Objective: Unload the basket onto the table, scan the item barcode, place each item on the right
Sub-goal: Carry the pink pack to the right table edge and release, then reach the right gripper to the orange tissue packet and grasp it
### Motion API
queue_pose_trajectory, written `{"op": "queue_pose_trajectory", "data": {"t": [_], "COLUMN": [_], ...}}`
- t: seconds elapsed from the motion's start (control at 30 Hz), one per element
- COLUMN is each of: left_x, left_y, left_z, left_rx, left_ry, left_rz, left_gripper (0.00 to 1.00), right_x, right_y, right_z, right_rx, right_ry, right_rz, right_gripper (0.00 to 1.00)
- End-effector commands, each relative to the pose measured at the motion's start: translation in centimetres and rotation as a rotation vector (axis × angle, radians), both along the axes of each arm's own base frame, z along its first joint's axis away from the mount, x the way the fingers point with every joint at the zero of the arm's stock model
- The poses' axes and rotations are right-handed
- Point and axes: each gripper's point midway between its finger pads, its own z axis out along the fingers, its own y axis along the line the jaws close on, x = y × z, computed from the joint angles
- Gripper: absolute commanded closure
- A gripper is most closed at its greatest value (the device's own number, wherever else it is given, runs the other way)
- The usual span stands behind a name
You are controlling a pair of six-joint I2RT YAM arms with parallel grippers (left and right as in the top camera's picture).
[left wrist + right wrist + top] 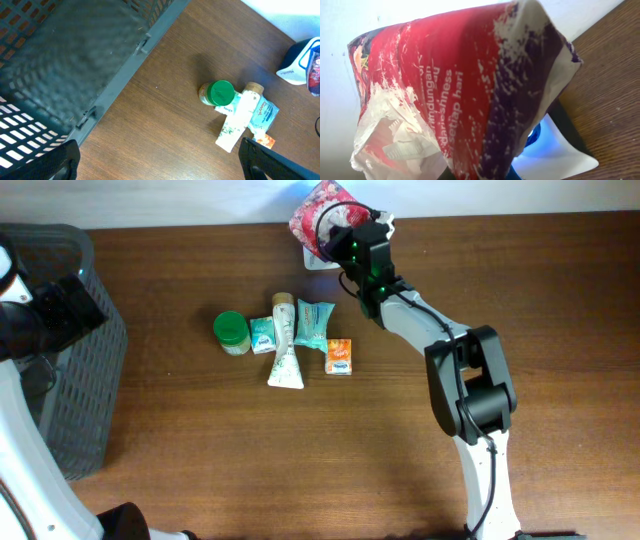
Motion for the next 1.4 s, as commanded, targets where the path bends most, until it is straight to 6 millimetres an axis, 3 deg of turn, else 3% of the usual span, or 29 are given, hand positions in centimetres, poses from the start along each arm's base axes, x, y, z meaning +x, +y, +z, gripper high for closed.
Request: {"op": "queue_pose_trajectory", "data": {"t": [0.0, 0.1, 0.17, 0.23, 0.27, 0.33, 0.37, 0.4, 0.47, 0.5, 0.57, 0.63, 0.67, 0.7, 0.73, 0.77, 0.8, 0.83, 0.87, 1.0, 1.03, 1.07, 1.1, 1.17, 1.27, 1.3, 1.37], "left_x": [-0.3, -0.3, -0.3, -0.3, -0.3, -0.3, -0.3, -0.3, -0.3, -0.3, -0.3, -0.3, -0.3, -0.3, -0.3, -0.3, -0.3, -0.3, -0.3, -0.3, -0.3, -0.3, -0.3, -0.3, -0.3, -0.3, -0.3], "left_y": [0.0, 0.0, 0.0, 0.0, 0.0, 0.0, 0.0, 0.0, 0.0, 0.0, 0.0, 0.0, 0.0, 0.0, 0.0, 0.0, 0.0, 0.0, 0.0, 0.0, 0.0, 0.0, 0.0, 0.0, 0.0, 0.0, 0.0], "left_z": [0.4, 0.4, 0.3, 0.3, 0.4, 0.3, 0.3, 0.3, 0.4, 0.3, 0.3, 0.4, 0.3, 0.4, 0.4, 0.4, 0.4, 0.4, 0.3, 0.3, 0.4, 0.3, 0.3, 0.4, 0.3, 0.3, 0.3], "left_rx": [-0.002, -0.002, -0.002, -0.002, -0.002, -0.002, -0.002, -0.002, -0.002, -0.002, -0.002, -0.002, -0.002, -0.002, -0.002, -0.002, -0.002, -0.002, -0.002, -0.002, -0.002, -0.002, -0.002, -0.002, -0.002, -0.002, -0.002], "left_ry": [-0.013, -0.013, -0.013, -0.013, -0.013, -0.013, -0.013, -0.013, -0.013, -0.013, -0.013, -0.013, -0.013, -0.013, -0.013, -0.013, -0.013, -0.013, -0.013, -0.013, -0.013, -0.013, -0.013, -0.013, -0.013, -0.013, -0.013], "left_rz": [0.009, 0.009, 0.008, 0.009, 0.009, 0.009, 0.009, 0.009, 0.009, 0.009, 0.008, 0.009, 0.009, 0.009, 0.009, 0.009, 0.008, 0.009, 0.008, 0.009, 0.009, 0.009, 0.009, 0.009, 0.009, 0.009, 0.009], "left_gripper": [0.01, 0.01, 0.01, 0.01, 0.01, 0.01, 0.01, 0.01, 0.01, 0.01, 0.01, 0.01, 0.01, 0.01, 0.01, 0.01, 0.01, 0.01, 0.01, 0.01, 0.01, 0.01, 0.01, 0.01, 0.01, 0.01, 0.01], "right_x": [0.6, 0.6, 1.0, 1.0, 1.1, 1.1, 0.8, 0.0, -3.3, -4.7, -9.9, -14.1, -15.1, -16.6, -17.3, -18.1, -18.6, -18.5, -17.9, -13.9, -13.5, -13.1, -12.7, -12.9, -15.3, -16.2, -17.7], "right_y": [-0.3, 0.3, -0.1, -1.3, -3.0, -7.7, -11.8, -17.0, -27.7, -30.9, -40.2, -47.5, -49.4, -52.1, -53.3, -54.8, -55.5, -55.2, -54.1, -45.2, -43.2, -40.9, -37.4, -33.5, -25.1, -22.1, -18.8], "right_z": [1.4, 2.3, 5.1, 7.3, 8.7, 9.8, 9.9, 9.3, 6.4, 5.1, 1.7, 0.8, 0.8, 0.8, 0.8, 0.9, 0.9, 1.0, 1.1, 2.8, 2.4, 2.0, 1.5, 0.8, -0.9, -1.8, -3.3], "right_rx": [-0.015, 0.008, -0.040, -0.096, -0.104, -0.117, -0.130, -0.139, -0.139, -0.131, -0.082, -0.083, -0.096, -0.084, -0.083, -0.088, -0.113, -0.190, -0.202, -0.139, -0.162, -0.195, -0.217, -0.212, -0.181, -0.204, -0.318], "right_ry": [-0.038, -0.051, -0.129, -0.173, -0.170, -0.120, -0.058, 0.040, 0.261, 0.336, 0.527, 0.589, 0.591, 0.594, 0.595, 0.588, 0.587, 0.574, 0.549, 0.386, 0.402, 0.408, 0.426, 0.472, 0.615, 0.665, 0.753], "right_rz": [-0.008, 0.044, 0.094, 0.098, 0.075, 0.010, -0.046, -0.121, -0.276, -0.325, -0.483, -0.586, -0.606, -0.659, -0.687, -0.712, -0.698, -0.602, -0.517, -0.126, -0.071, -0.005, 0.082, 0.167, 0.342, 0.400, 0.448], "right_gripper": [0.96, 0.96, 0.96, 0.96, 0.96, 0.96, 0.96, 0.96, 0.96, 0.96, 0.96, 0.95, 0.87, 0.69, 0.61, 0.35, 0.17, 0.02, 0.01, 0.01, 0.12, 0.31, 0.52, 0.59, 0.57, 0.49, 0.25]}}
